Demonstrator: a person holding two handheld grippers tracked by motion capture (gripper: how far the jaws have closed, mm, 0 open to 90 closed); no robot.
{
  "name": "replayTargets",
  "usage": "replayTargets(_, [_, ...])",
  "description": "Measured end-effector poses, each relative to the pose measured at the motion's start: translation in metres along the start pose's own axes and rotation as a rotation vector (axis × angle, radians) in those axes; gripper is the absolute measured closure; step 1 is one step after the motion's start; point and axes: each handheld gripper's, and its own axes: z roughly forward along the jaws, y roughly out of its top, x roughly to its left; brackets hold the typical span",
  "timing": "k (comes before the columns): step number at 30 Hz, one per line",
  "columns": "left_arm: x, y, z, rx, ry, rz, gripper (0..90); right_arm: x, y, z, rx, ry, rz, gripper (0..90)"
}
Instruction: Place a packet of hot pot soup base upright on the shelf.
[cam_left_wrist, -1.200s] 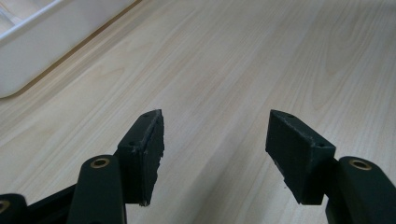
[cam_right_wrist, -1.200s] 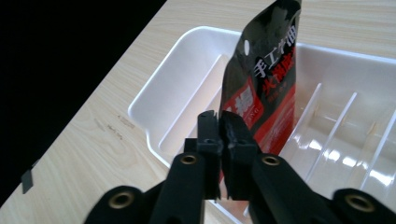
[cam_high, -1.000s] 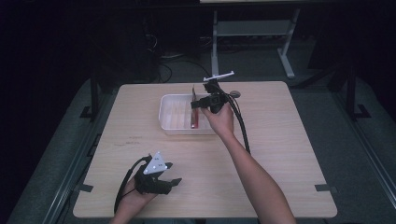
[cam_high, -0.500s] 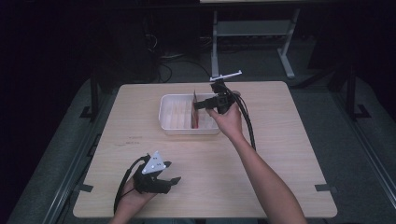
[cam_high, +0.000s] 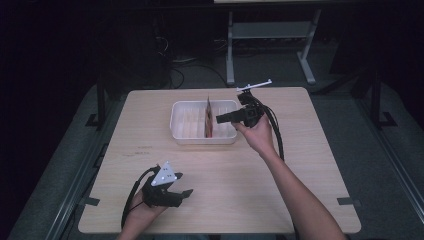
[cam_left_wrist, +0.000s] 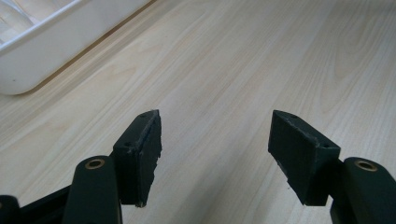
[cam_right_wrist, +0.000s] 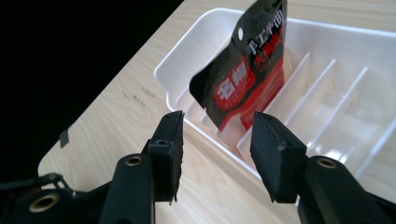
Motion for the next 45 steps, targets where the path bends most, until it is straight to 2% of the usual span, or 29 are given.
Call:
replayTargets(23, [0.002,0.0,-0.001,-0.009,0.008,-0.018,33.6,-0.014,-0.025,-0.029,-0.015,0.034,-0.007,46.8])
replayTargets(30, [0.003,-0.001,-0.002,-0.013,0.012,-0.024,32.7,-0.017,-0.034,-0.037,-0.02,0.025,-0.014,45.1])
replayTargets(35, [0.003,-0.001,-0.002,-0.015,0.018,-0.027,31.4,-0.022,-0.04,-0.046,-0.034,0.025,0.003,44.5])
replayTargets(39, [0.003,-0.001,-0.002,-0.017,0.02,-0.034,30.8,-0.026,-0.045,-0.053,-0.029,0.012,-0.007,43.6])
replayTargets(45, [0.004,-0.001,-0.002,-0.021,0.025,-0.041,29.3,-0.032,-0.054,-0.062,-0.036,0.018,0.005,42.5])
